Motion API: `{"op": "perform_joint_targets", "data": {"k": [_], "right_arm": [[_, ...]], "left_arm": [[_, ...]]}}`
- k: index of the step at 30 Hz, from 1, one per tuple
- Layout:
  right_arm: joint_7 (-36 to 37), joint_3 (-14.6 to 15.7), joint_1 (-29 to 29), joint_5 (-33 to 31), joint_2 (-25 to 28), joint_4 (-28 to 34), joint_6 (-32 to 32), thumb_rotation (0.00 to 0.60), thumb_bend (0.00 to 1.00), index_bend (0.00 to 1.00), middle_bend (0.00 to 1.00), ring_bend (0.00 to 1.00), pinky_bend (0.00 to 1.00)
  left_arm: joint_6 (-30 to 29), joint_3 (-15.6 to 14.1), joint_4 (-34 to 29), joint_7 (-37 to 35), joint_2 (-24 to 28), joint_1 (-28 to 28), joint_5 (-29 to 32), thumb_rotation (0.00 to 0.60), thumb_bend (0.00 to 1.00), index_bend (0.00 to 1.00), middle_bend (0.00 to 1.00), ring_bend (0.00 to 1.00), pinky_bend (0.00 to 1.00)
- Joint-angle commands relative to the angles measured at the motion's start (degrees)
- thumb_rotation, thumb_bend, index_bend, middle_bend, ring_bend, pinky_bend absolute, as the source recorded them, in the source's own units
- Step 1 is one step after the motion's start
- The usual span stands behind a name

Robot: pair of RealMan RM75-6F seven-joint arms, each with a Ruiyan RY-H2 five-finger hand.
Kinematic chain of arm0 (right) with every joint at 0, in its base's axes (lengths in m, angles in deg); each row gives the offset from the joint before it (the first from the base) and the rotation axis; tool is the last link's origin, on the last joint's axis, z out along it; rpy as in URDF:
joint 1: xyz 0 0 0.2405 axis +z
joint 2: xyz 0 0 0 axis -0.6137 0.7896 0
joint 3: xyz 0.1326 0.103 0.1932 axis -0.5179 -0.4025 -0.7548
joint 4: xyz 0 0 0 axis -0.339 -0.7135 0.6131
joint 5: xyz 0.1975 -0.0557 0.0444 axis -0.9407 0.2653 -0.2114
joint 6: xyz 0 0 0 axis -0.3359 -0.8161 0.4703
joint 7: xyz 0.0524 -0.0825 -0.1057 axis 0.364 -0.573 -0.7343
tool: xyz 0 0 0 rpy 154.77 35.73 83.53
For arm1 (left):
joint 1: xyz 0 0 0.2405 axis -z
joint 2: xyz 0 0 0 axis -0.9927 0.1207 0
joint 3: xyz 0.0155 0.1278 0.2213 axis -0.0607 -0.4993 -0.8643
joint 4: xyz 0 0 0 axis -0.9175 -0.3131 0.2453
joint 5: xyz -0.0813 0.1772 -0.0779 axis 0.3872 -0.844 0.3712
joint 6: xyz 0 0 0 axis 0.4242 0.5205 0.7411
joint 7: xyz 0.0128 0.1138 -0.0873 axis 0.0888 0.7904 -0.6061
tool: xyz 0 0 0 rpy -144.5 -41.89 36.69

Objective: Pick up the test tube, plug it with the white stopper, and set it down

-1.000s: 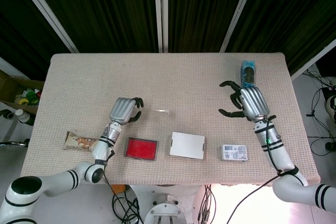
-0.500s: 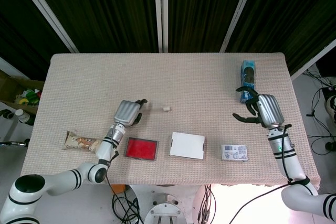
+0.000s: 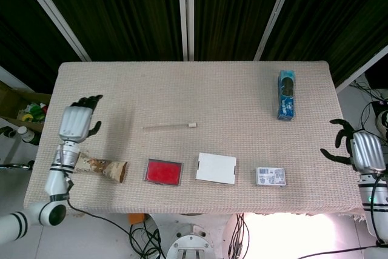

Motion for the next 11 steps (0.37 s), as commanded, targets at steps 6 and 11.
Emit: {"op": "perform_joint_targets", "data": {"k": [6,11], "right_arm": [[-2.21,3.84,-6.05,3.14,3.92,2.95,-4.3,0.6,0.14,0.05,0.12,0.07,0.17],[-3.32,5.26,-9.07,5.98,3.52,4.6,-7.63,0.6,0.15,0.05,0.12,0.07,0.16]], "left_arm": [[-11.96,-7.36,-4.39,-18.74,15.17,-15.39,-9.25,0.6,0.28,0.18,0.17,0.12,0.15],[-17.84,-10.67,-7.96,-20.56,16.7,-21.42,-12.57,0.6,0.28,0.18,0.17,0.12,0.15]]}}
